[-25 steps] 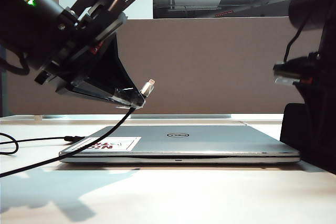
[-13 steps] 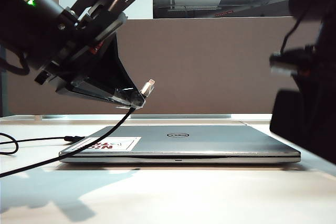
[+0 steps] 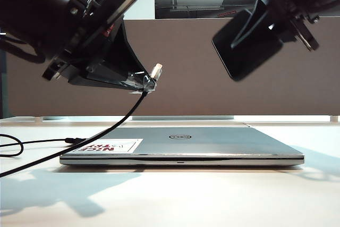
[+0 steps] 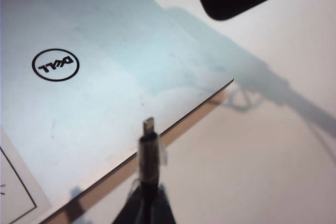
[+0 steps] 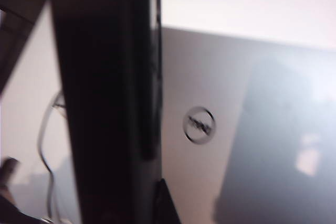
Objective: Pick up the charging cable and the phone, plug the charging cable into the charging port on the phone, and finally place them back on the table.
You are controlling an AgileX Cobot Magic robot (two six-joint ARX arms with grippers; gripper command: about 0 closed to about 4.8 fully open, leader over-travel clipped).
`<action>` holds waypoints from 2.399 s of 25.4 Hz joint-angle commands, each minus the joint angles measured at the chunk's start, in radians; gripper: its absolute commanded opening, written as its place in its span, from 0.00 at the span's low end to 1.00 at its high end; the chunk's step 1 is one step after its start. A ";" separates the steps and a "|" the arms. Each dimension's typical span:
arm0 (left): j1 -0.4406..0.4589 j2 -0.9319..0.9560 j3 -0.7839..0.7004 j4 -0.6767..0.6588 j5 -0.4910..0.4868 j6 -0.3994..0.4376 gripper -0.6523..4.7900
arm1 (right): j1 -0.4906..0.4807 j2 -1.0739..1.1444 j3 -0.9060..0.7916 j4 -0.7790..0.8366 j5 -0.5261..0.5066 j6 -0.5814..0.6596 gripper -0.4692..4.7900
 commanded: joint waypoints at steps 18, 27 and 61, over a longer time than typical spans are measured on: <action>-0.072 0.061 0.003 0.106 0.002 -0.235 0.11 | -0.004 0.006 -0.194 0.636 -0.184 0.281 0.08; -0.095 0.061 0.003 0.111 0.002 -0.307 0.11 | -0.002 0.113 -0.194 0.881 -0.331 0.472 0.08; -0.098 0.065 0.003 0.248 0.002 -0.425 0.11 | 0.062 0.389 -0.193 1.582 -0.507 1.017 0.08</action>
